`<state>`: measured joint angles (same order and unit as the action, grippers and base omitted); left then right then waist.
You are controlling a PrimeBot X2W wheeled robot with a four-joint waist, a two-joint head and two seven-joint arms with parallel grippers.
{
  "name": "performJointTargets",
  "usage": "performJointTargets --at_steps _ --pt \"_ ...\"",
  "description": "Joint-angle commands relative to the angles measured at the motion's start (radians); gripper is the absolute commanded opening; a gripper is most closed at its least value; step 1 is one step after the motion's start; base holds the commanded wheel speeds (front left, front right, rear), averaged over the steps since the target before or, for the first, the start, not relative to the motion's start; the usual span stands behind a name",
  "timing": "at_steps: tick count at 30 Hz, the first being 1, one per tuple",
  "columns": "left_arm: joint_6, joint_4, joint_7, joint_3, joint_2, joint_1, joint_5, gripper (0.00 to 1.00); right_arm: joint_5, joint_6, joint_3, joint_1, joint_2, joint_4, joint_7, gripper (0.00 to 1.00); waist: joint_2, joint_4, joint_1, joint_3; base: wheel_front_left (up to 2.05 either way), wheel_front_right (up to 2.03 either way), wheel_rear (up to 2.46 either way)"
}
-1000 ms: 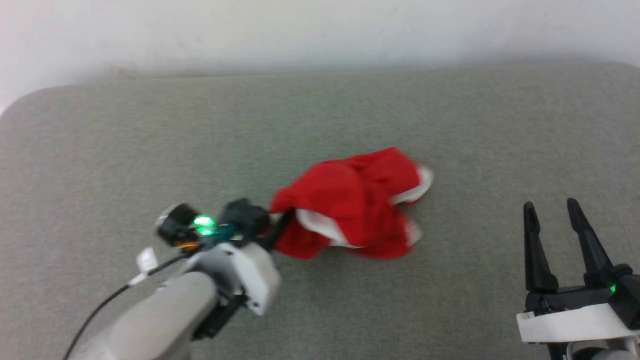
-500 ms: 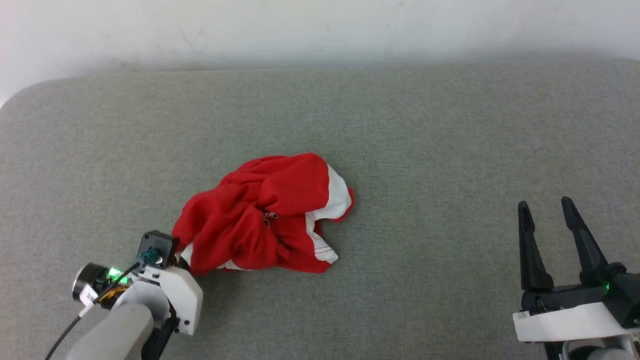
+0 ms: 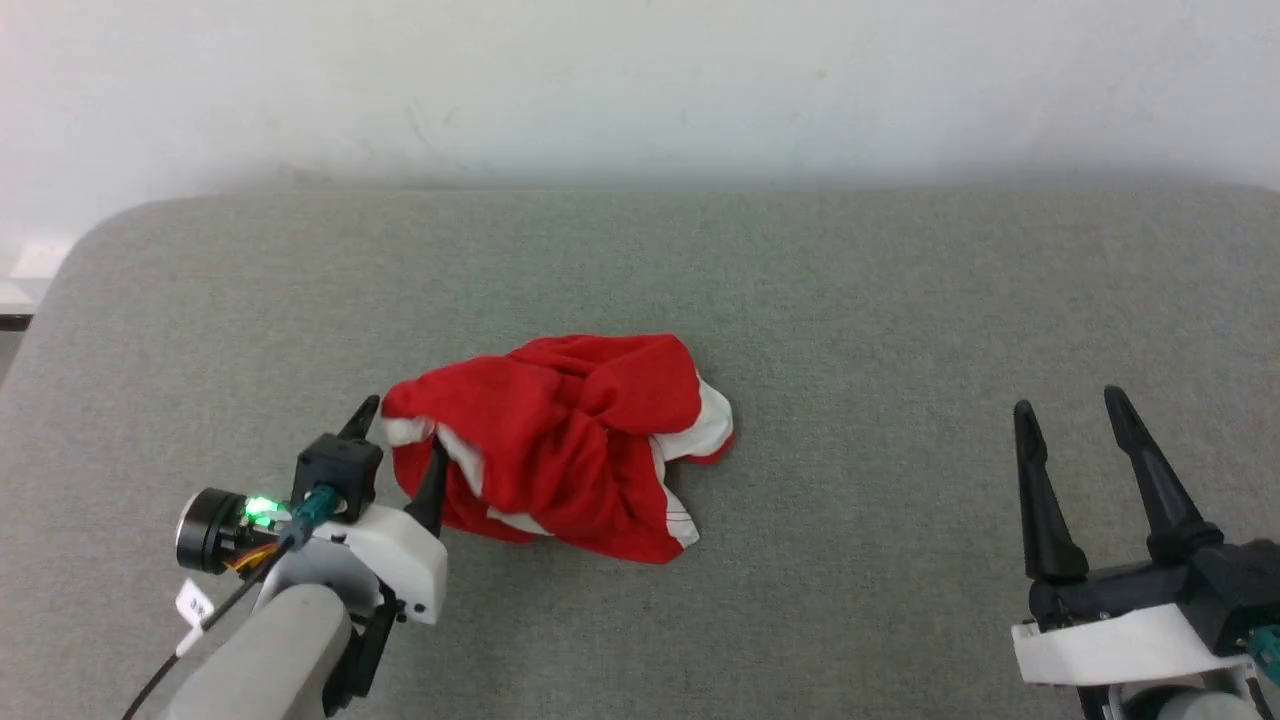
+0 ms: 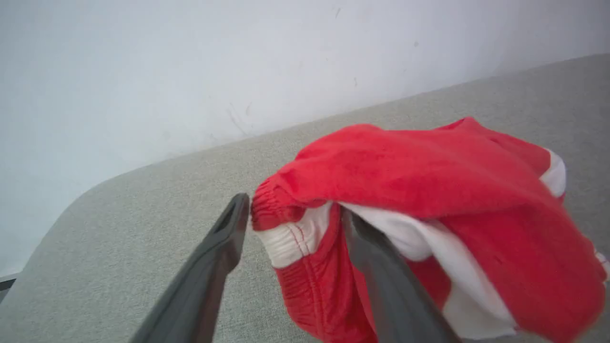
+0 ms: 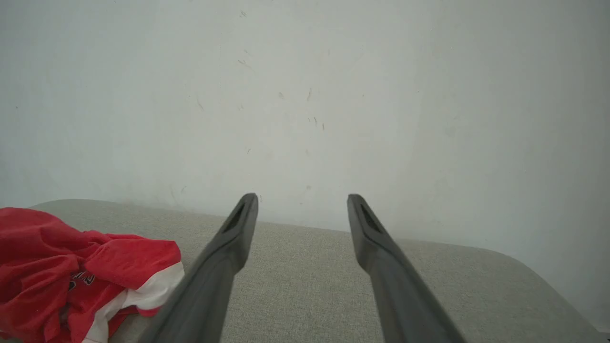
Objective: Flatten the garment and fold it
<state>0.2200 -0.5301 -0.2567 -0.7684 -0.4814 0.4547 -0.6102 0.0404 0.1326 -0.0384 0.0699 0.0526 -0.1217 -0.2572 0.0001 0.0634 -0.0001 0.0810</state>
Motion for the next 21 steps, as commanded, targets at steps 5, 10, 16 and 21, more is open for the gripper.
performJointTargets --at_steps 5,10,16,21 --pt "0.077 0.268 -0.005 0.133 -0.022 -0.173 0.121 1.0 -0.056 -0.002 0.038 -0.089 0.017 -0.035 -0.005 1.0 -0.0001 0.058 0.0001 -0.056 0.0 0.0 0.0" --pt "0.122 0.398 -0.005 0.216 -0.007 -0.256 0.189 1.0 -0.046 -0.002 0.106 -0.173 0.069 -0.027 -0.005 1.0 -0.0001 0.071 0.0001 -0.06 0.0 0.0 0.0" --pt "0.201 0.506 -0.005 0.353 0.033 -0.352 0.342 1.0 0.008 -0.002 0.325 -0.313 0.193 0.082 -0.005 1.0 -0.0001 0.08 0.0001 -0.061 0.0 0.0 0.0" --pt "0.233 0.556 -0.005 0.431 0.082 -0.404 0.427 1.0 0.114 -0.002 0.573 -0.454 0.296 0.248 0.013 1.0 -0.0001 0.083 0.0001 -0.05 0.0 0.0 0.0"
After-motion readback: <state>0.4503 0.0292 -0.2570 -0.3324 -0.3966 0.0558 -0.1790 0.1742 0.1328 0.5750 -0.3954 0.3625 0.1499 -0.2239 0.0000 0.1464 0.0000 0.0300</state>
